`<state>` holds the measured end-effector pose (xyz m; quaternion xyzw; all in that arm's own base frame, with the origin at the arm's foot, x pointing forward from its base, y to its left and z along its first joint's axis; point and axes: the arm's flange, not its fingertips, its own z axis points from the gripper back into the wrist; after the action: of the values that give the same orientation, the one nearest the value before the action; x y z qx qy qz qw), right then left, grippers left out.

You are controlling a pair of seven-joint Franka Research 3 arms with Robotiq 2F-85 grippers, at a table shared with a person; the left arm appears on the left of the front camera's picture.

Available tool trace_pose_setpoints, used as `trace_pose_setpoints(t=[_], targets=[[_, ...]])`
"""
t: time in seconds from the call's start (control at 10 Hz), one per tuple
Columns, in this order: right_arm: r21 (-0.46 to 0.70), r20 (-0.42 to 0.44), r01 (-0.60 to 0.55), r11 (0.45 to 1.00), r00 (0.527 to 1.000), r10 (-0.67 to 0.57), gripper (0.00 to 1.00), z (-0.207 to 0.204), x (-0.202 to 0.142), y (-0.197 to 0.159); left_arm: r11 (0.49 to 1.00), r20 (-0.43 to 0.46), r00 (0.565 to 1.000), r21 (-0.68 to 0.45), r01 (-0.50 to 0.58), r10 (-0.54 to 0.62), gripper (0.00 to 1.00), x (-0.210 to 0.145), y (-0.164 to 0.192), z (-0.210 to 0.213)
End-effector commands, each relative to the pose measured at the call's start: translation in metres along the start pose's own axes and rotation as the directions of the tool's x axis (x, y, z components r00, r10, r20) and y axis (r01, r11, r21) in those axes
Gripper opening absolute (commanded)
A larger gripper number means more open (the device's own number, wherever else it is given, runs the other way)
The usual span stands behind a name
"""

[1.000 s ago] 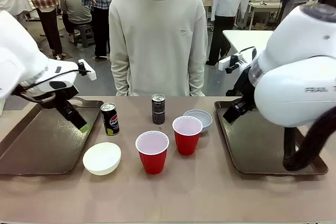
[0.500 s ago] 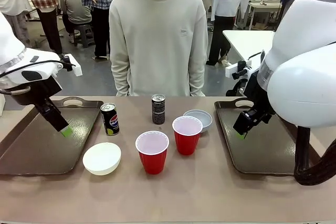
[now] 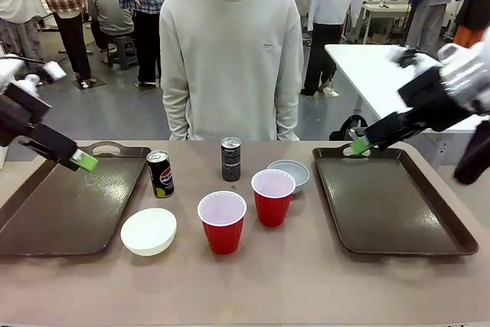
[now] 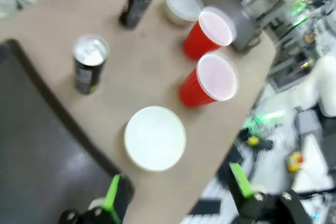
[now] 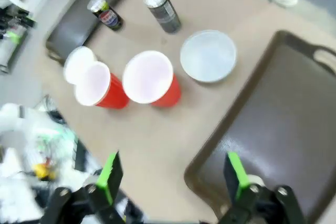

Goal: Prepare tableware on both trays.
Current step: Pick up a Picnic Bowl from the table and place it on a Handle tray.

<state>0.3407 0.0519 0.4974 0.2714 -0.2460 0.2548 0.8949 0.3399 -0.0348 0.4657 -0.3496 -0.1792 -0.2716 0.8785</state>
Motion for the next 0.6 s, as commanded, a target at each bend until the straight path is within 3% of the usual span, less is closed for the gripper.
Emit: trace_pose_setpoints(t=[0.0, 0.2, 0.5], targets=[[0.192, 0.043, 0.066, 0.979, 0.996, -0.076, 1.00, 0.000, -0.066, -0.020, 0.984, 0.078, 0.990, -0.141, -0.106, 0.118, 1.00, -0.016, 0.017, 0.018], [0.278, -0.026, 0.230, 0.933, 0.972, -0.232, 1.00, 0.005, -0.096, -0.057, 0.957, 0.105, 0.963, -0.185, -0.225, 0.247, 1.00, -0.039, 0.048, 0.048], [0.303, -0.054, 0.294, 0.907, 0.955, -0.292, 1.00, 0.019, -0.135, -0.064, 0.927, 0.050, 0.935, -0.158, -0.339, 0.351, 1.00, -0.068, 0.074, 0.077]])
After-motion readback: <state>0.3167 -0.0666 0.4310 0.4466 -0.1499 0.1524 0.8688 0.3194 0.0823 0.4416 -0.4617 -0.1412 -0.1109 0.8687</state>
